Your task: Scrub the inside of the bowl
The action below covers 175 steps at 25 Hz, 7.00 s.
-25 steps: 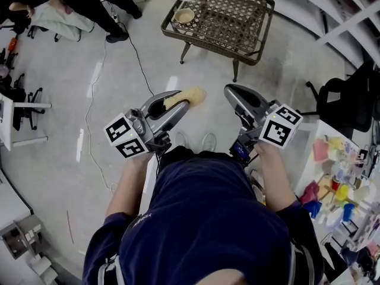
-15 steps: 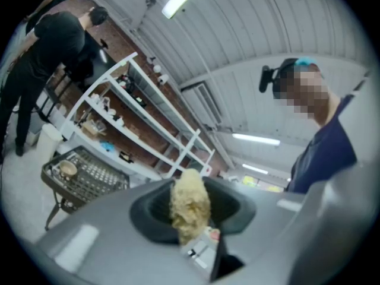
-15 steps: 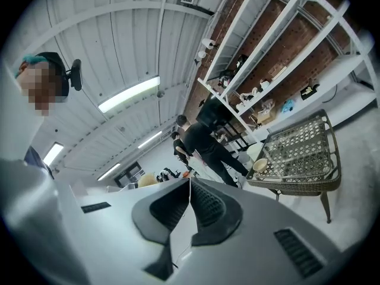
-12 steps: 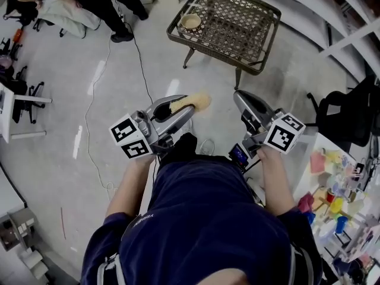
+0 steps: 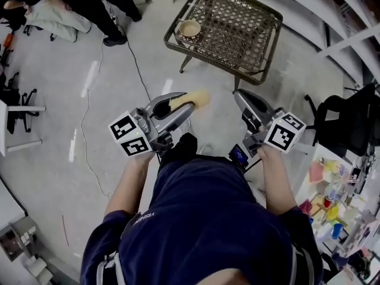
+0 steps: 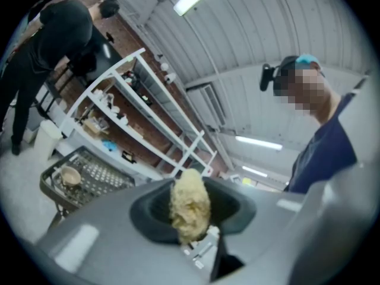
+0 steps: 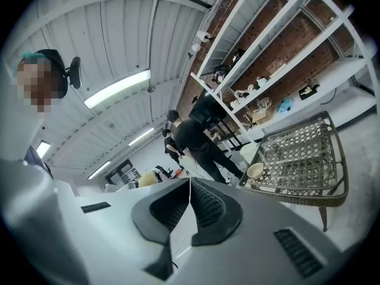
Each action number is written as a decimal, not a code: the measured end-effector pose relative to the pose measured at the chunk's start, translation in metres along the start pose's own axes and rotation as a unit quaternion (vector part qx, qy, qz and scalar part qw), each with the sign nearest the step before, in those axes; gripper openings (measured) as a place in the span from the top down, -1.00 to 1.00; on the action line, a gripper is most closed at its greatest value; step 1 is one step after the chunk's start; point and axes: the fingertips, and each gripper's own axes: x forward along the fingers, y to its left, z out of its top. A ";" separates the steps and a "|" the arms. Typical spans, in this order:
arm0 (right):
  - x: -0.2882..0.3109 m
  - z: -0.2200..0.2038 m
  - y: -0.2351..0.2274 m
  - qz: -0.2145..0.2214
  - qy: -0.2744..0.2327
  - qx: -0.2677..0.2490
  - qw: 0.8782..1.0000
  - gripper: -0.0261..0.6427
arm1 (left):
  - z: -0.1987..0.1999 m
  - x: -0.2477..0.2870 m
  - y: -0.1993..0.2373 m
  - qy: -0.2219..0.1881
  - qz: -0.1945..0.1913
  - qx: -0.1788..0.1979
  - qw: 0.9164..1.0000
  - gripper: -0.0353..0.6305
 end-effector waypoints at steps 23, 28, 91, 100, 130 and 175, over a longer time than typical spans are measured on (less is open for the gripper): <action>0.174 0.069 -0.068 -0.035 0.009 0.030 0.999 0.89 | 0.094 0.007 0.177 0.033 -0.014 -0.015 0.999 0.59; 0.194 0.073 -0.123 -0.050 0.015 0.060 0.997 0.89 | 0.092 0.020 0.209 0.041 0.002 -0.025 0.999 0.59; 0.337 0.103 -0.304 -0.199 0.253 -0.110 0.940 0.88 | 0.056 0.165 0.392 0.426 0.017 0.377 0.822 0.59; 0.315 0.121 -0.279 -0.203 0.237 -0.151 0.938 0.88 | 0.034 0.197 0.394 0.509 -0.023 0.623 0.593 0.59; 0.312 0.141 -0.264 -0.201 0.208 -0.157 0.944 0.88 | 0.028 0.200 0.382 0.562 0.010 0.602 0.567 0.59; 0.307 0.149 -0.265 -0.190 0.206 -0.166 0.945 0.87 | 0.052 0.204 0.395 0.555 0.049 0.595 0.580 0.59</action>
